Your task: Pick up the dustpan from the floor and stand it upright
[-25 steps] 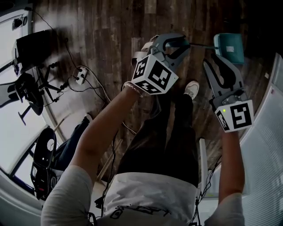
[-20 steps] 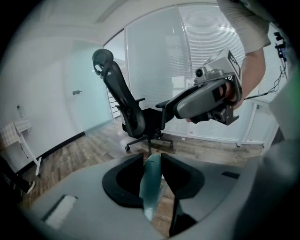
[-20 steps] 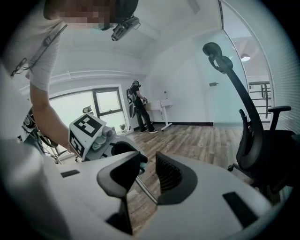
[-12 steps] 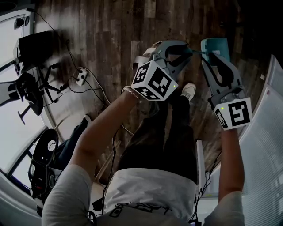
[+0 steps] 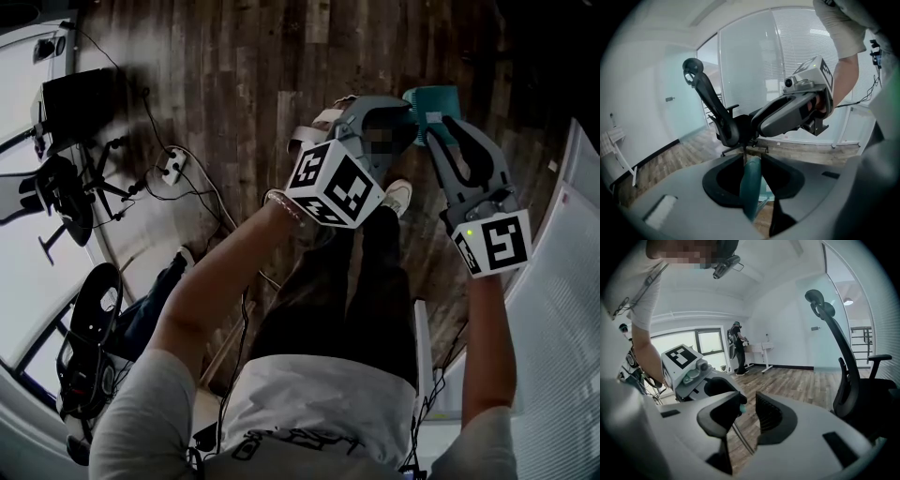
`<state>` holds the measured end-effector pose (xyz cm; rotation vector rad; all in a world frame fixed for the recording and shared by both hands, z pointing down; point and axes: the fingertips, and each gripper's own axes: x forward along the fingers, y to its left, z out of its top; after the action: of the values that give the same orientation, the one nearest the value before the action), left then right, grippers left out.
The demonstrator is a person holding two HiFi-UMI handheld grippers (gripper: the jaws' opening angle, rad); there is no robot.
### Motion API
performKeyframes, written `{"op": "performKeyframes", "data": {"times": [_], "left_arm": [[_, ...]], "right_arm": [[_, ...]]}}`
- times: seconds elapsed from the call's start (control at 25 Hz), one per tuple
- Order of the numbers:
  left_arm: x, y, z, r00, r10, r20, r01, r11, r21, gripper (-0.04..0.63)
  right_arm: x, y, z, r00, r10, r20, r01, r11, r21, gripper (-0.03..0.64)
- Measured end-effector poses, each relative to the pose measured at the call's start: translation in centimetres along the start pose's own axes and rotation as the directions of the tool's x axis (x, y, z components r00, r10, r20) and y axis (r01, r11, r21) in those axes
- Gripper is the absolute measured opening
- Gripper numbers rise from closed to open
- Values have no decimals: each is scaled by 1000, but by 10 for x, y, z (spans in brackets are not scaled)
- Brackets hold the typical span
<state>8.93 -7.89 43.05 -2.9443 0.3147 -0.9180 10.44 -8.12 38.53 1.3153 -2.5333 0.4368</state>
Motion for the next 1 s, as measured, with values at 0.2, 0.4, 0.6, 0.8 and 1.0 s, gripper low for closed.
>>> {"op": "performKeyframes", "data": {"times": [0.2, 0.4, 0.6, 0.8, 1.0], "left_arm": [[2, -15, 11, 1000, -12, -5, 12, 998, 64, 112], [0, -16, 21, 1000, 0, 27, -1, 999, 46, 109], [6, -21, 24, 1000, -10, 30, 9, 999, 34, 110], [8, -22, 25, 999, 2, 35, -3, 1000, 29, 110], [-1, -13, 39, 997, 39, 63, -40, 999, 0, 110]], "right_arm": [[-7, -2, 3, 1000, -4, 7, 4, 1000, -4, 95], [-13, 1, 2, 1000, -17, 7, 17, 1000, 1, 95], [-21, 1, -4, 1000, -21, -3, 21, 1000, 9, 95], [-30, -1, -7, 1000, -28, 0, 28, 1000, 7, 95], [-39, 1, 8, 1000, -31, 4, 31, 999, -9, 95]]}}
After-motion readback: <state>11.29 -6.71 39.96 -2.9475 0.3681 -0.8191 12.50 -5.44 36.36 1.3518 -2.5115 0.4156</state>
